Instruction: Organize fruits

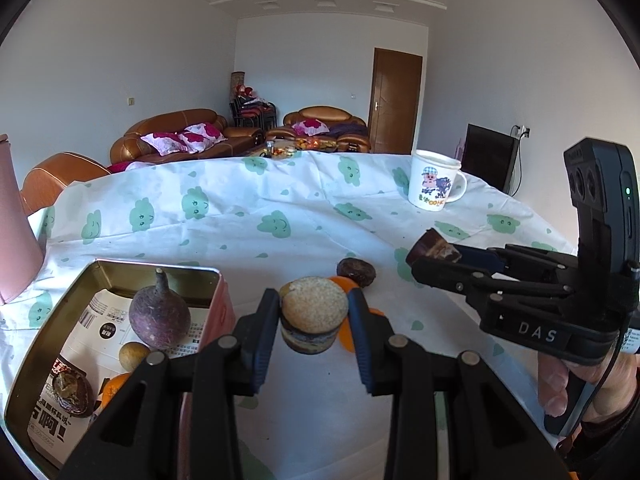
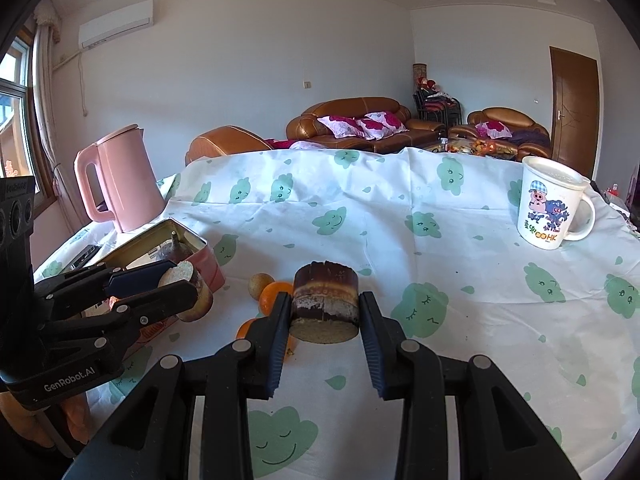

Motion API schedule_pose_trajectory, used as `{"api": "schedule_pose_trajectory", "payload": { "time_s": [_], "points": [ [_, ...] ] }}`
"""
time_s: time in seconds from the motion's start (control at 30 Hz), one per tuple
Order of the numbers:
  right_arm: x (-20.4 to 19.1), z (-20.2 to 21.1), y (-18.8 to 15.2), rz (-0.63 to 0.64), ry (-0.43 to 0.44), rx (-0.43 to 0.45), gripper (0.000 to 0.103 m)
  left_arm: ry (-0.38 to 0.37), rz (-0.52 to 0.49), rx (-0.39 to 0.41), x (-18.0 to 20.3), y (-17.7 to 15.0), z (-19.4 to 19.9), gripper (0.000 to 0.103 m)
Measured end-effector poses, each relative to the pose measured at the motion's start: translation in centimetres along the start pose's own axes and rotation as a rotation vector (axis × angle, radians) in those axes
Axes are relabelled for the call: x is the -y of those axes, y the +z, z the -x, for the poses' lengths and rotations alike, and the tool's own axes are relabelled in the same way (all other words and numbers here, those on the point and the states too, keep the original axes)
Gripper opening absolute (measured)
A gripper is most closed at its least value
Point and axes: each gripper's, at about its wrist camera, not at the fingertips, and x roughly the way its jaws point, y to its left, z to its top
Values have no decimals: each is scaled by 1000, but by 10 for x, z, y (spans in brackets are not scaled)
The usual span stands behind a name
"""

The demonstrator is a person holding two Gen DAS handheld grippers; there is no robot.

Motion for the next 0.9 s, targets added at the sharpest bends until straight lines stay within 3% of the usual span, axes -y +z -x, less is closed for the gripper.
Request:
{"api": "schedule_pose_trajectory", "payload": {
  "time_s": [0.47,0.9],
  "points": [
    [-3,15,-1,18,-9,77,36,34,-5,78,1,-2,15,36],
    [-5,26,-3,32,-14,135,36,43,-11,102,2,-2,19,35]
  ]
}}
